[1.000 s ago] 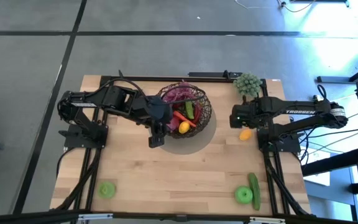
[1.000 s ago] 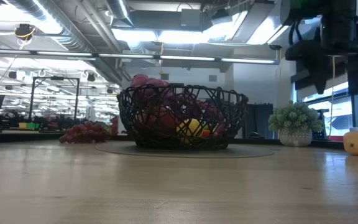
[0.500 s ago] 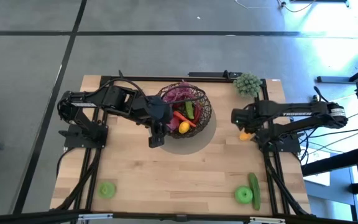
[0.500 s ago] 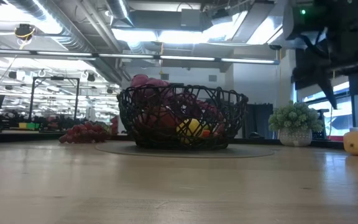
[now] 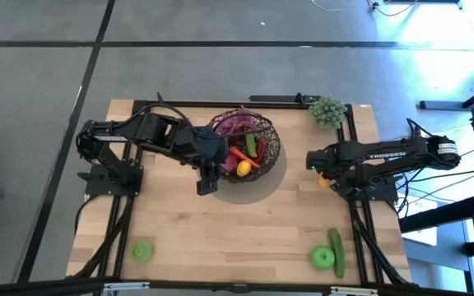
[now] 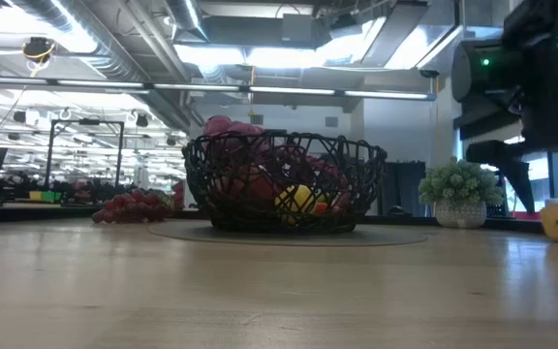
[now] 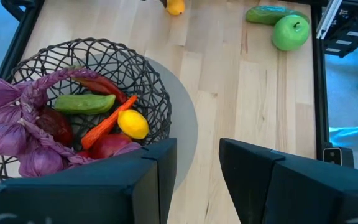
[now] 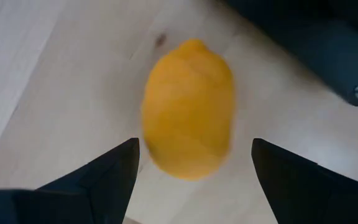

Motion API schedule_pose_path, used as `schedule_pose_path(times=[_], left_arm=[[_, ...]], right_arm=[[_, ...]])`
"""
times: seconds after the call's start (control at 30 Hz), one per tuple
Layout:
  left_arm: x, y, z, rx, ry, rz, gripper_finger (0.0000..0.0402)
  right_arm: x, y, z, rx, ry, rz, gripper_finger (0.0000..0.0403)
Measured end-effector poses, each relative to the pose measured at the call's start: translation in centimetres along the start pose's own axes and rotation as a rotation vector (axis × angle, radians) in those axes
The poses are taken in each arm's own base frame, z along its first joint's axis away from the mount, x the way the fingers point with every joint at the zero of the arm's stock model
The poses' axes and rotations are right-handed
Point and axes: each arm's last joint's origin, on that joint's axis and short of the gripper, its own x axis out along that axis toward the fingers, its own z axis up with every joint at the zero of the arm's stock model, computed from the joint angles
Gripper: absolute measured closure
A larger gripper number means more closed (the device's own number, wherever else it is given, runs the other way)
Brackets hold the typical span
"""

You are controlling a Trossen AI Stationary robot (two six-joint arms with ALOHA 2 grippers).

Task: Build produce basket
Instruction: Put the lemon into the wire basket

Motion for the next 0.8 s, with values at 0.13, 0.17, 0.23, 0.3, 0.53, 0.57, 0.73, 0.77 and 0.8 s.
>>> schedule_pose_path(times=[0.13,0.17,0.23,0.3,0.53,0.57,0.73,0.77,0.8], left_arm=[[0.0,0.0,0.0,0.000,0.000,0.000,0.0292],[0.0,0.0,0.0,0.000,0.000,0.000,0.0292],[0.0,0.0,0.0,0.000,0.000,0.000,0.0292],[0.0,0.0,0.0,0.000,0.000,0.000,0.0292],[0.0,0.0,0.0,0.000,0.000,0.000,0.0292],[0.0,0.0,0.0,0.000,0.000,0.000,0.0292],[0.0,0.0,0.0,0.000,0.000,0.000,0.0292],[0.0,0.0,0.0,0.000,0.000,0.000,0.0292],[0.0,0.0,0.0,0.000,0.000,0.000,0.0292]], right_arm=[[1.1,-0.1,0.2,-0.001,0.002,0.008,0.0097],[1.3,-0.2,0.3,-0.001,0.001,0.007,0.0097],[1.8,-0.3,0.4,-0.001,0.003,0.008,0.0097],[2.2,-0.4,0.5,-0.002,0.008,0.012,0.0097],[2.6,-0.4,0.6,-0.048,0.009,0.014,0.0097],[2.6,-0.4,0.6,-0.058,0.009,0.014,0.0097],[2.6,-0.4,0.6,-0.128,0.010,0.015,0.0106],[2.6,-0.4,0.6,-0.127,0.012,0.017,0.0113],[2.6,-0.4,0.6,-0.123,0.014,0.017,0.0123]])
